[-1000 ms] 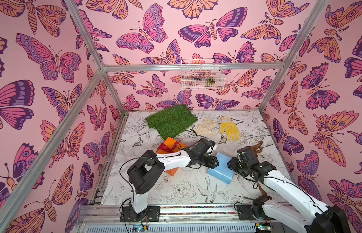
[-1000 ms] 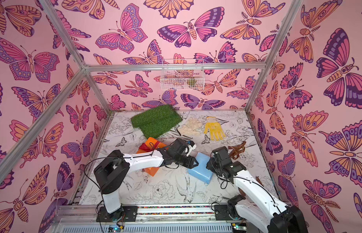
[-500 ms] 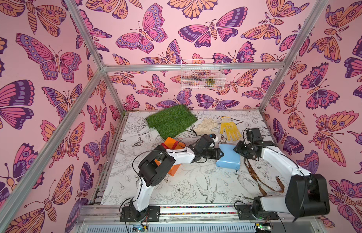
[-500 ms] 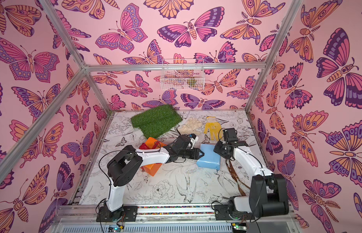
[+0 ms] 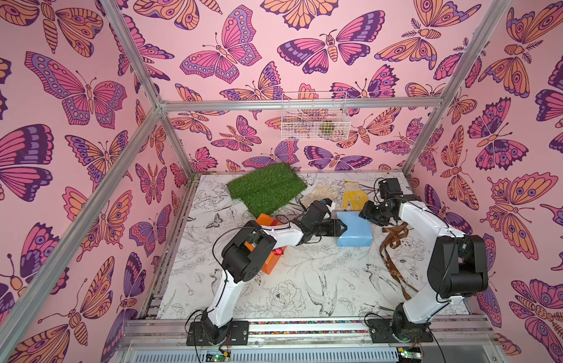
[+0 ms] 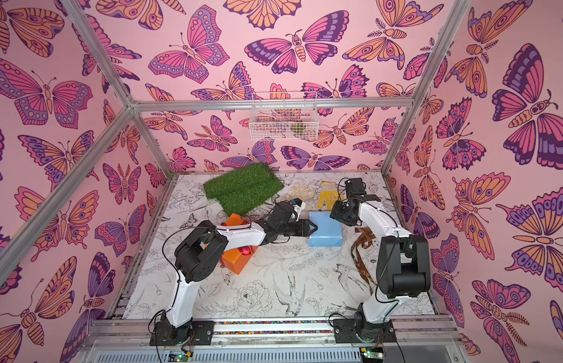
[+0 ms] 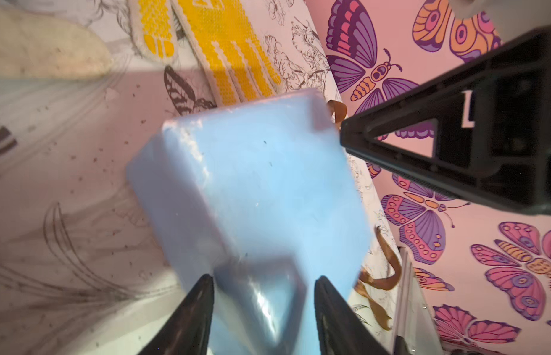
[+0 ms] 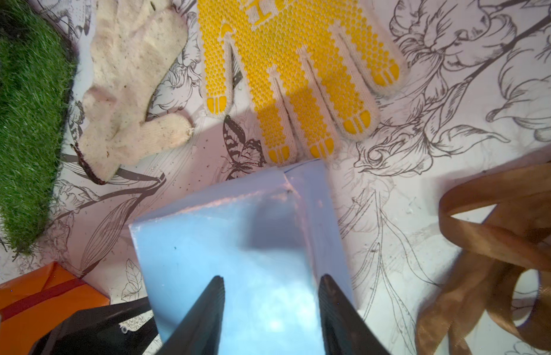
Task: Untie the ribbon bows on the gift boxes
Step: Move the gift box to the center of the board.
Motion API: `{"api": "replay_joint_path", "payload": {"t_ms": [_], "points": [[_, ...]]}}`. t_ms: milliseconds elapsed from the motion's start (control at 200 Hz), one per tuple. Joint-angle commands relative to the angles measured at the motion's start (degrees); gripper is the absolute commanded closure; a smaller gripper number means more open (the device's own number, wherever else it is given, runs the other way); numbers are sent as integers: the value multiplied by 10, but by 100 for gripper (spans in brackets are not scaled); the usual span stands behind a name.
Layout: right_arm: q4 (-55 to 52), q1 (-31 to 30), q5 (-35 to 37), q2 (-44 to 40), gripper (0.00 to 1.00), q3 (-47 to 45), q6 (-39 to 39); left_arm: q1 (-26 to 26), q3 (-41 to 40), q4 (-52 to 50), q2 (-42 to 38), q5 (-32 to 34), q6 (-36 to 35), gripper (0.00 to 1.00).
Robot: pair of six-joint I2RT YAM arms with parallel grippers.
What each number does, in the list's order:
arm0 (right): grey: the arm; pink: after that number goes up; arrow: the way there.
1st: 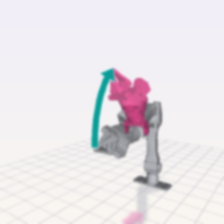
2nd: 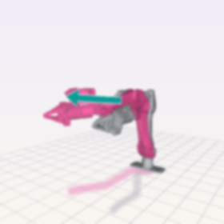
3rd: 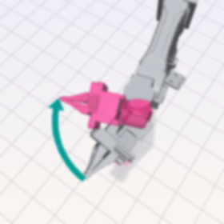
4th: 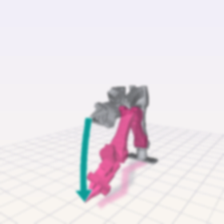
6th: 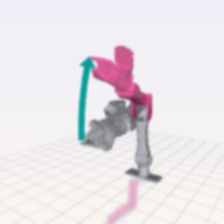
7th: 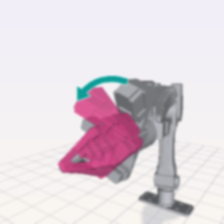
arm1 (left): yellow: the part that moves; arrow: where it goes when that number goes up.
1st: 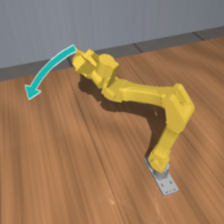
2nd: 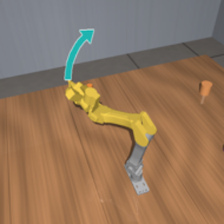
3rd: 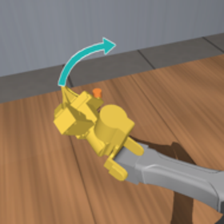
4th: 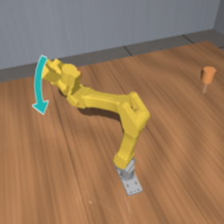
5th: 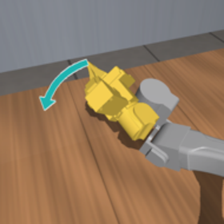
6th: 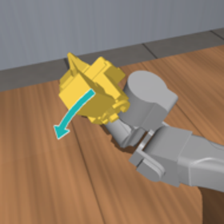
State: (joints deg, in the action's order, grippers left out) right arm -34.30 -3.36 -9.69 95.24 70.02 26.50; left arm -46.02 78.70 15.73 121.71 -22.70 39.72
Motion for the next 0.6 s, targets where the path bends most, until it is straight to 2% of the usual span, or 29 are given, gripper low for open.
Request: {"api": "replay_joint_path", "payload": {"t_ms": [0,115,255,345,481,596], "points": [[-35,5,8,-8,46,5,-21,9,-22,-23,-61,-25,-24,37],[-42,5,4,-19,45,10,-25,10,-35,-60,-119,-26,-42,33],[-17,-4,-74,-81,43,-2,-30,13,-29,-166,-217,20,-107,27],[-21,-35,-118,-117,42,2,-48,31,-25,-266,-288,62,-154,25],[-57,-106,-149,-140,40,24,-67,95,-93,-370,-417,147,-179,24],[-42,-172,-159,-150,40,18,-59,180,-164,-451,-504,205,-179,18]]}}
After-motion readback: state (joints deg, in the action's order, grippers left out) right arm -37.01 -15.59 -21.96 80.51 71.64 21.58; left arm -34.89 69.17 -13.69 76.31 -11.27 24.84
